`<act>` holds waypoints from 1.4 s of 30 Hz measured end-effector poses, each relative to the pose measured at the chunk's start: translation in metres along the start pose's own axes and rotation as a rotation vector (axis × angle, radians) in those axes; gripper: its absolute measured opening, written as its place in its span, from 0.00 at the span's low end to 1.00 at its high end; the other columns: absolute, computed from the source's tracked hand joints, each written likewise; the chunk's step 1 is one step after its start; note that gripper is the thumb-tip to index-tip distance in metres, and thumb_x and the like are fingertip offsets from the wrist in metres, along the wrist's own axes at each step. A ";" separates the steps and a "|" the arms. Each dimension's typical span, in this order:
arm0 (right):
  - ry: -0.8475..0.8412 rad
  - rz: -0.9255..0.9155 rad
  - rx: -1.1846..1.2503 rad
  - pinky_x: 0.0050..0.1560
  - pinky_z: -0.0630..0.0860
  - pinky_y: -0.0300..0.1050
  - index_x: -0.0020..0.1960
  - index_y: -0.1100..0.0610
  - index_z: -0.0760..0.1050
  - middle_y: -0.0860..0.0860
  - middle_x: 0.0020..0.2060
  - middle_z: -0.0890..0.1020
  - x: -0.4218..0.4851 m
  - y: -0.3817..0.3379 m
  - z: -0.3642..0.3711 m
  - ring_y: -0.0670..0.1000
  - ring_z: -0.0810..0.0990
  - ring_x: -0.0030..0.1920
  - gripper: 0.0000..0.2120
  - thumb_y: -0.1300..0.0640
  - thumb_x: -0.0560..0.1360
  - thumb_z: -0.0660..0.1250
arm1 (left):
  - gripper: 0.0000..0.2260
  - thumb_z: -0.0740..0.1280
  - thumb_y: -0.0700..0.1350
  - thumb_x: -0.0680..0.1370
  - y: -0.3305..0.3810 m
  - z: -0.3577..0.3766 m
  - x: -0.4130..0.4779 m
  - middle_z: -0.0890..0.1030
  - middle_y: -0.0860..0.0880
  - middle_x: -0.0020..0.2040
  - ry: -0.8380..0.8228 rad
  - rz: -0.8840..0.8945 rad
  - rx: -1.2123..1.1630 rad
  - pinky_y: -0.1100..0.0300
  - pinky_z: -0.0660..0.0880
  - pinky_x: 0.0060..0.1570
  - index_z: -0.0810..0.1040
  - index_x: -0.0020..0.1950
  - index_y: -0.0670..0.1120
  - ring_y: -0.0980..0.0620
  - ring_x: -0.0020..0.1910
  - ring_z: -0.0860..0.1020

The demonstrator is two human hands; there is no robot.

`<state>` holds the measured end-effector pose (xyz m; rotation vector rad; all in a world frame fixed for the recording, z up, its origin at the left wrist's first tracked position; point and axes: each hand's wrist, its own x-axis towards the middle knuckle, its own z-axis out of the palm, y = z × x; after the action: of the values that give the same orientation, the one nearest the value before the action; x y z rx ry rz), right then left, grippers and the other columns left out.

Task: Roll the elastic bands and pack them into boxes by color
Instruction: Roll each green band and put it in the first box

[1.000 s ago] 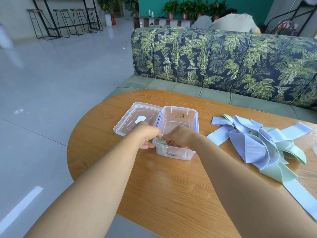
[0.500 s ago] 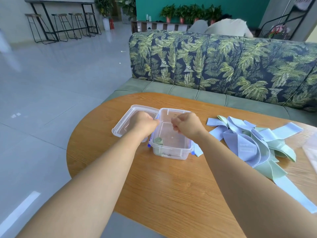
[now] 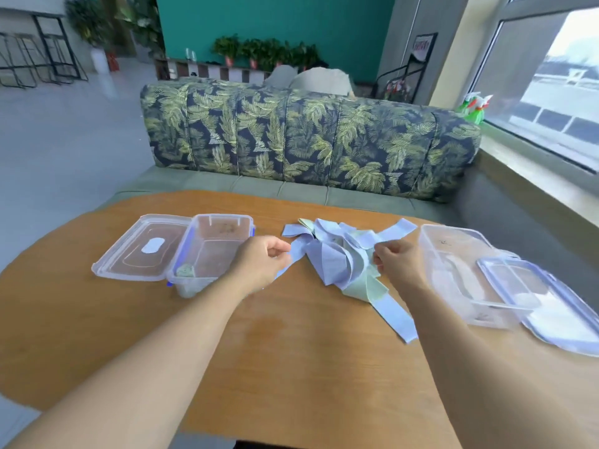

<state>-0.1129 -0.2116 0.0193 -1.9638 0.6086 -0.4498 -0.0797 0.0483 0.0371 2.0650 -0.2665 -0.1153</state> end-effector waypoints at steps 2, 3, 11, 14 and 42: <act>0.000 0.025 -0.016 0.38 0.74 0.49 0.34 0.64 0.78 0.54 0.28 0.79 -0.002 0.016 -0.019 0.52 0.75 0.32 0.08 0.62 0.70 0.64 | 0.11 0.69 0.40 0.77 0.000 0.026 -0.001 0.81 0.49 0.54 -0.066 -0.012 0.016 0.64 0.72 0.52 0.79 0.59 0.44 0.56 0.52 0.78; -0.013 0.037 -0.037 0.38 0.73 0.48 0.35 0.65 0.79 0.54 0.28 0.78 -0.005 0.021 -0.026 0.52 0.74 0.33 0.08 0.63 0.70 0.64 | 0.13 0.69 0.39 0.77 -0.001 0.039 0.000 0.81 0.47 0.56 -0.091 -0.020 0.023 0.64 0.72 0.54 0.79 0.60 0.43 0.55 0.54 0.78; -0.223 0.002 -0.329 0.36 0.68 0.45 0.33 0.55 0.76 0.46 0.28 0.74 -0.020 0.042 -0.023 0.49 0.72 0.33 0.10 0.52 0.69 0.73 | 0.20 0.67 0.45 0.77 0.004 0.107 0.009 0.67 0.50 0.71 -0.107 0.138 0.363 0.56 0.65 0.67 0.71 0.69 0.52 0.49 0.69 0.67; -0.287 -0.017 -0.435 0.38 0.68 0.44 0.39 0.53 0.78 0.46 0.35 0.79 -0.025 0.039 -0.008 0.51 0.78 0.41 0.13 0.43 0.69 0.73 | 0.17 0.67 0.45 0.77 0.009 0.130 0.016 0.59 0.51 0.74 -0.108 0.204 0.437 0.54 0.60 0.69 0.72 0.65 0.56 0.48 0.74 0.58; -0.105 0.207 0.595 0.43 0.66 0.51 0.32 0.54 0.72 0.55 0.38 0.72 0.044 -0.057 -0.059 0.55 0.69 0.39 0.08 0.53 0.55 0.66 | 0.17 0.64 0.34 0.71 0.013 0.106 0.045 0.65 0.49 0.67 0.259 -0.065 0.404 0.56 0.64 0.59 0.75 0.57 0.49 0.46 0.67 0.65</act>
<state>-0.0968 -0.2576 0.0985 -1.3348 0.5291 -0.3451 -0.0580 -0.0590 -0.0016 2.4601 -0.0639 0.1813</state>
